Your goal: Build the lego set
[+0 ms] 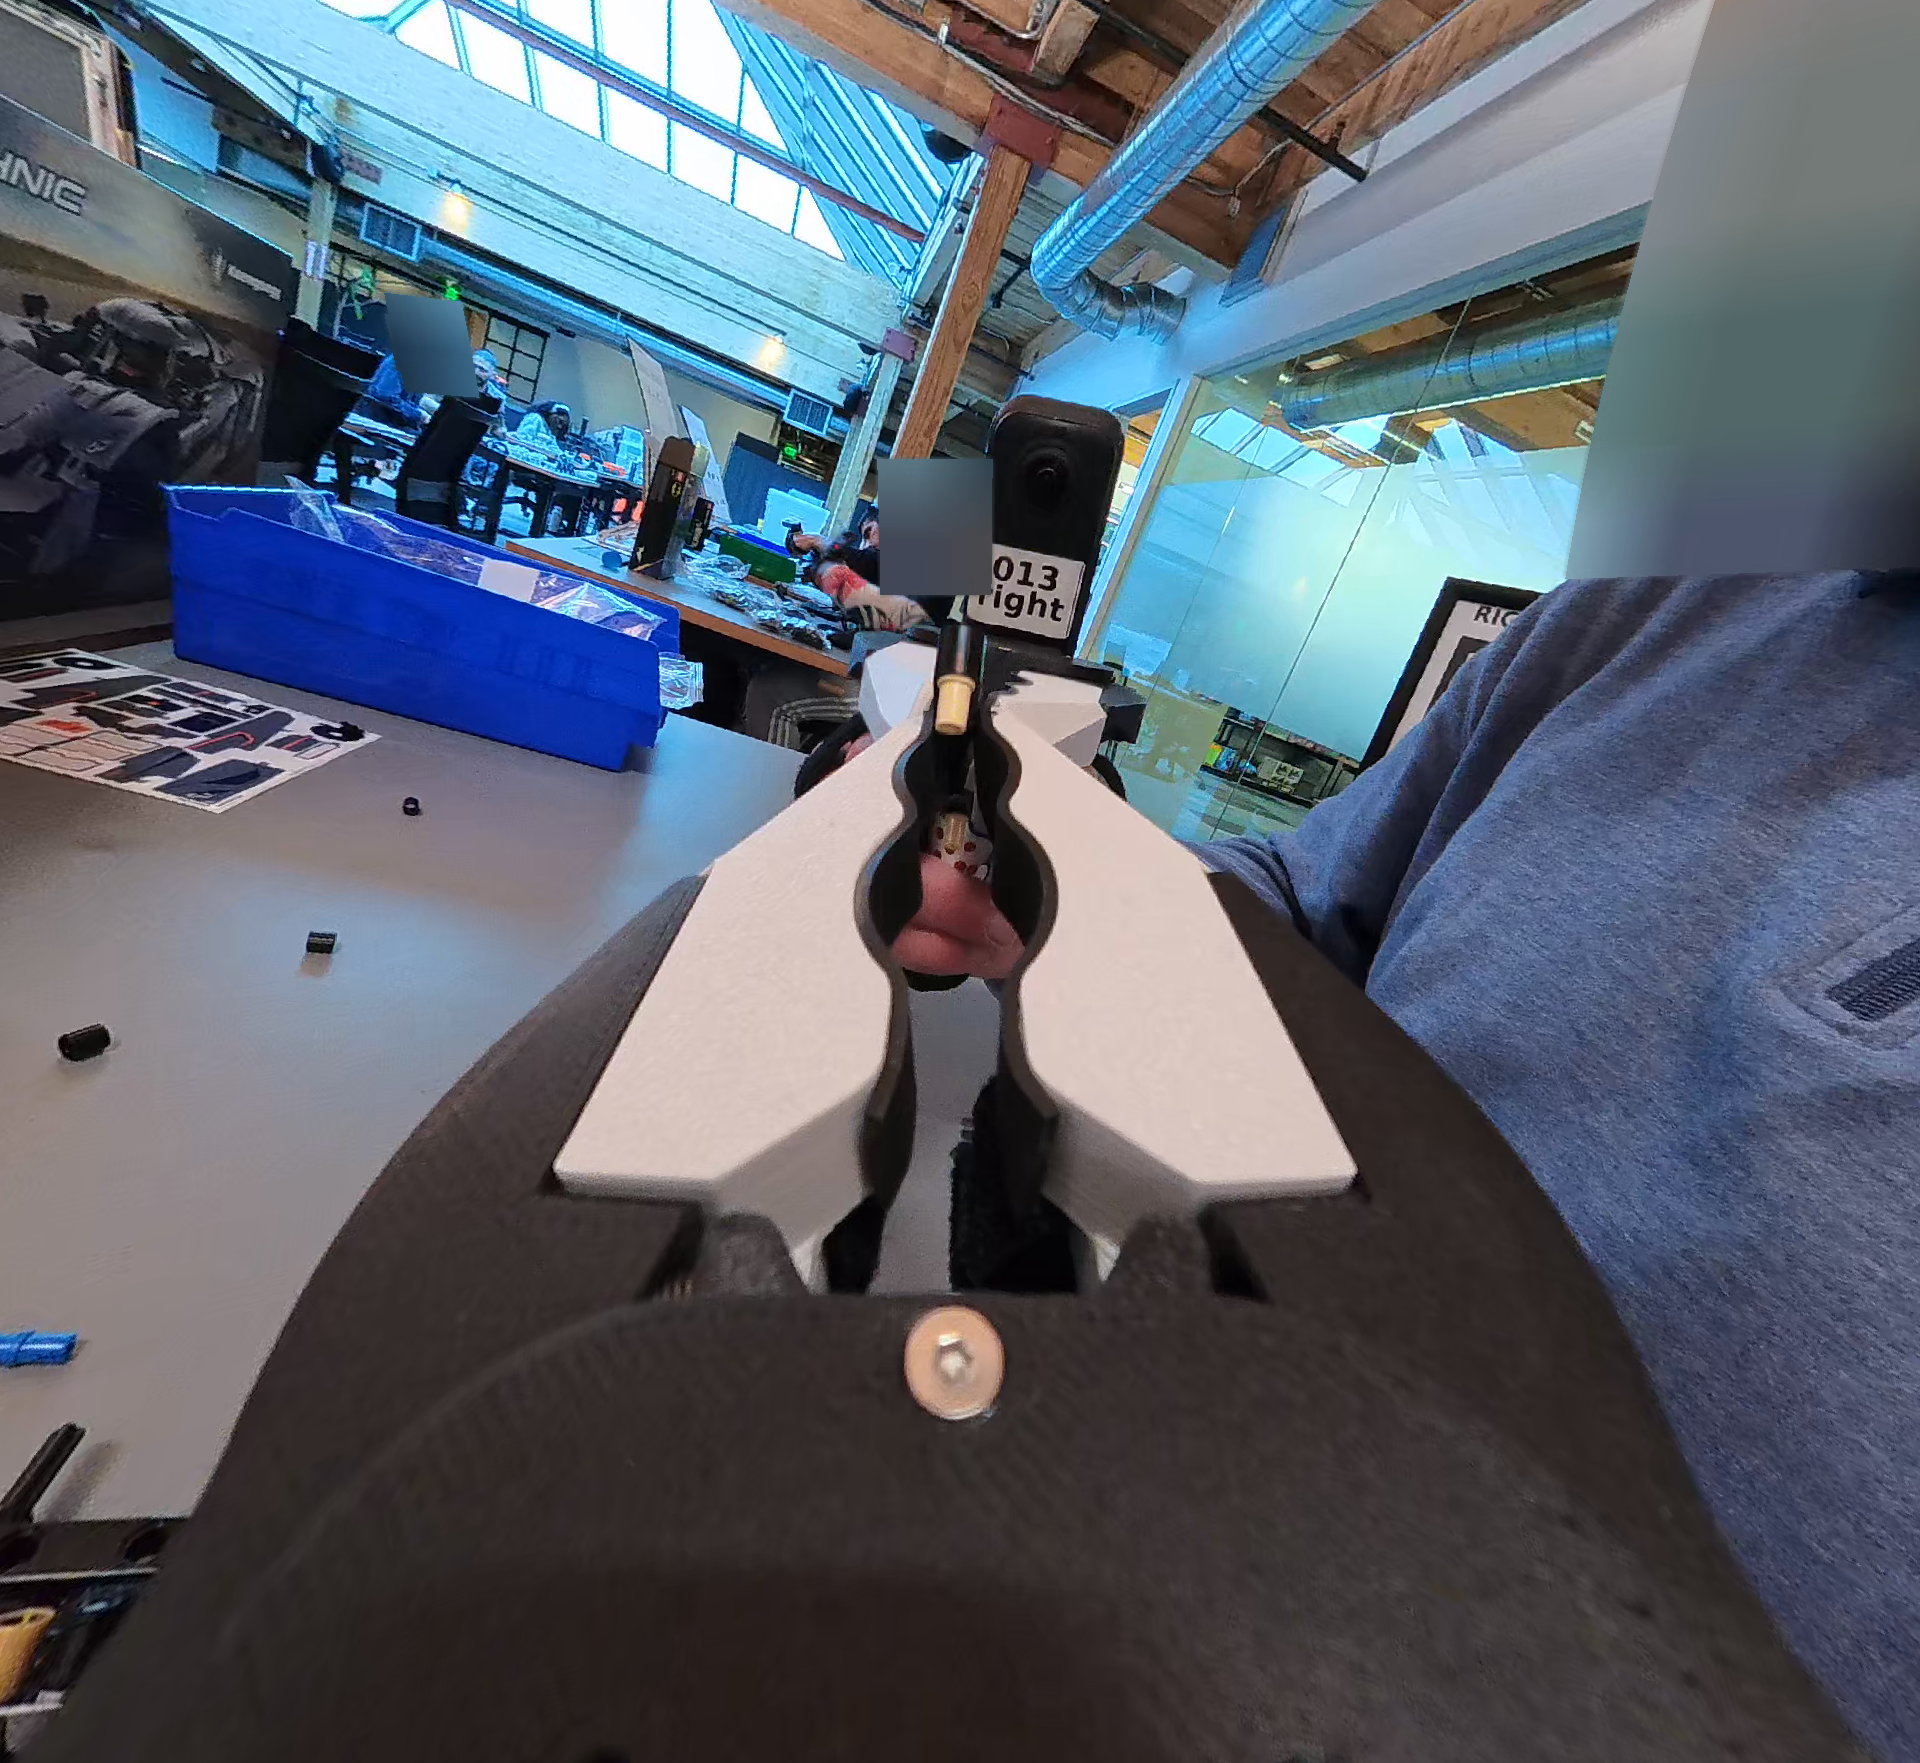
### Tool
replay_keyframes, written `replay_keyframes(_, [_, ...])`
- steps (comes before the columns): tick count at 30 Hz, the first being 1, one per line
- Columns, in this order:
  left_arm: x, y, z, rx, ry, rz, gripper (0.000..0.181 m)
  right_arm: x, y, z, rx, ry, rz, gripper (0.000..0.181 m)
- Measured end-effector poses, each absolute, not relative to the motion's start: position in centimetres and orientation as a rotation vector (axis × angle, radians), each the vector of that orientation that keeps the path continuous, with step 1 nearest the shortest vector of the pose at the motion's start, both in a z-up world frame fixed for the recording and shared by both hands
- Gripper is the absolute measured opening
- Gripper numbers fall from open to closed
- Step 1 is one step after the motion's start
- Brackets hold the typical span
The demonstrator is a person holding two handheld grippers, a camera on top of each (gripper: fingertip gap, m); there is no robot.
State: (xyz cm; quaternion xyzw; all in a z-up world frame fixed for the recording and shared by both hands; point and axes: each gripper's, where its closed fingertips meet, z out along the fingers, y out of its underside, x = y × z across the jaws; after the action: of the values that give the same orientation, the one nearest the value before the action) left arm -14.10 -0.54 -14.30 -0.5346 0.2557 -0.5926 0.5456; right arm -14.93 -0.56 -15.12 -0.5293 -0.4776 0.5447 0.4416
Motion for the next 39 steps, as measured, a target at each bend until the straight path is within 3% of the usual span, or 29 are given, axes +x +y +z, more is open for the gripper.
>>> replay_keyframes(17, [-15.0, 0.0, -14.6, -1.321, 0.699, -1.172, 0.024, -14.6, -0.5, -16.4, -1.395, -1.295, 1.320, 0.004])
replay_keyframes(22, [-14.0, -0.5, -15.2, -1.336, 0.779, -1.114, 0.009, -14.7, -1.1, -16.9, -1.409, -1.350, 1.328, 0.005])
replay_keyframes(33, [-15.2, -0.7, -14.9, -1.308, 0.736, -1.146, 0.005, -15.1, -0.8, -17.9, -1.456, -1.338, 1.317, 0.014])
replay_keyframes(39, [-16.2, -1.0, -14.9, -1.321, 0.720, -1.148, 0.006, -15.0, -0.9, -17.7, -1.424, -1.333, 1.314, 0.006])
